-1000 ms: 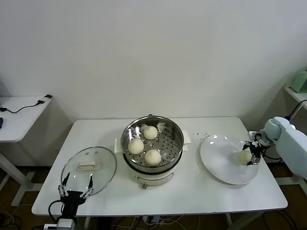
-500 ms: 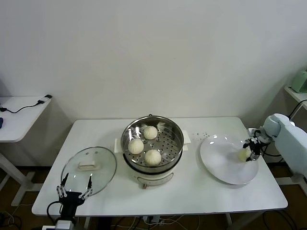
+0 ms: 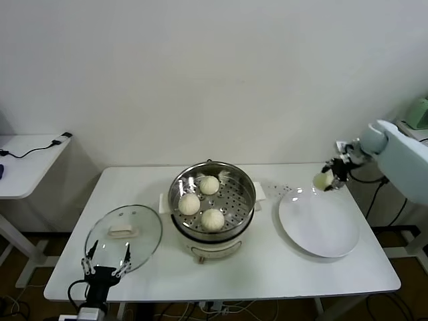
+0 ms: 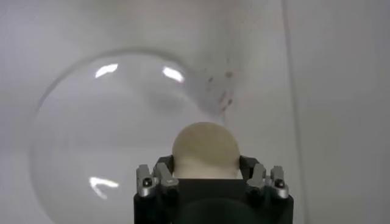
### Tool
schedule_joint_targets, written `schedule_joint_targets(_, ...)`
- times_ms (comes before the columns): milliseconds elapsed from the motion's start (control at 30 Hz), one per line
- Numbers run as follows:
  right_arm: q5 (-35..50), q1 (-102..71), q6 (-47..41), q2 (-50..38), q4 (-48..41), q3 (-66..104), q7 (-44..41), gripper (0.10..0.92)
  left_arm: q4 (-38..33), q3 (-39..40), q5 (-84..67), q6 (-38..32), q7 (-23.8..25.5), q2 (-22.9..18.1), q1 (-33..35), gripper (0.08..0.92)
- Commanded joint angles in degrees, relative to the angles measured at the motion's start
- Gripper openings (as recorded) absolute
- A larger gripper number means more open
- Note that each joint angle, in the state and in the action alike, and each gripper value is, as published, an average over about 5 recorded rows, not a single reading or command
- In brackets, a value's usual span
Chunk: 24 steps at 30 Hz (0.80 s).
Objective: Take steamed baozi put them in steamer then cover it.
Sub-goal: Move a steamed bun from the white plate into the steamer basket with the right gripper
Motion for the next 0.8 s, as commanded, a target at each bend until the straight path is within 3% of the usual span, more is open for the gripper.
schedule_joint_targets(33, 33.97, 27.05, -8.52, 7.32, 11.51, -32.33, 2.06, 0.685, -0.35, 0.84, -0.91, -0.12, 0.49, 0.32, -0.04, 0.823)
schedule_joint_targets(400, 45.64, 30.61, -11.92, 19.95, 16.01, -41.43, 4.78, 0.687, -0.45, 2.27, -1.56, -0.85, 0.83, 0.45, -0.13, 0.823)
schedule_joint_targets(800, 44.54, 24.16, -13.21, 27.29, 15.19, -43.42, 7.62, 0.695, -0.39, 1.70, -3.14, -1.34, 0.76, 2.17, 0.31, 0.823)
